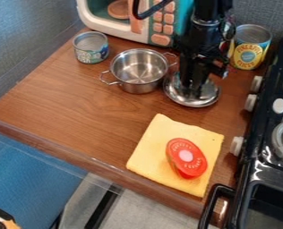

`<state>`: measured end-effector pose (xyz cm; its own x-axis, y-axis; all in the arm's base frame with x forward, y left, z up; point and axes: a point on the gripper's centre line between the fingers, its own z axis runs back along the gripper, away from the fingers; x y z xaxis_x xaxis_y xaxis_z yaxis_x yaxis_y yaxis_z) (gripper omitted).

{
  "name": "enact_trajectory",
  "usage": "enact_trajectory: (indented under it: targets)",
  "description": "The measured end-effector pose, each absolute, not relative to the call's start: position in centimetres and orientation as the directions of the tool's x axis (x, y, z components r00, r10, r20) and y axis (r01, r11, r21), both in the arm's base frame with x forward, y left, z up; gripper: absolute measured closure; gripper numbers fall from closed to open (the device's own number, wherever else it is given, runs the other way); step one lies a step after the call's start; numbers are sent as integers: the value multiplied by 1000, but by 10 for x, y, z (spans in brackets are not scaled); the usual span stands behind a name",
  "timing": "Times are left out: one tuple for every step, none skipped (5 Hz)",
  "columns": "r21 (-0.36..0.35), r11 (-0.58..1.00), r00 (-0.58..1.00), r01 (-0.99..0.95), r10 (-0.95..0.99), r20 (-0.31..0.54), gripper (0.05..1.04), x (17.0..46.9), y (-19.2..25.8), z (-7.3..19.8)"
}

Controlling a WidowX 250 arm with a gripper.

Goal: Remove the lid of the silver pot and put it to the right side of the pot

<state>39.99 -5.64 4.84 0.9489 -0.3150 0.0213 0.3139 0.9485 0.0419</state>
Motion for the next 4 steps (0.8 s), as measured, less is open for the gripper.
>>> enact_trajectory:
  targets:
    - [41, 948, 948, 316, -317, 20, 739, 398, -61, 46]
    - [50, 949, 950, 311, -311, -7, 438, 394, -60, 46]
    - [66, 950, 952, 304, -306, 25, 148, 393, -58, 63]
    - [107, 956, 956, 273, -282, 80, 72, 385, -51, 93]
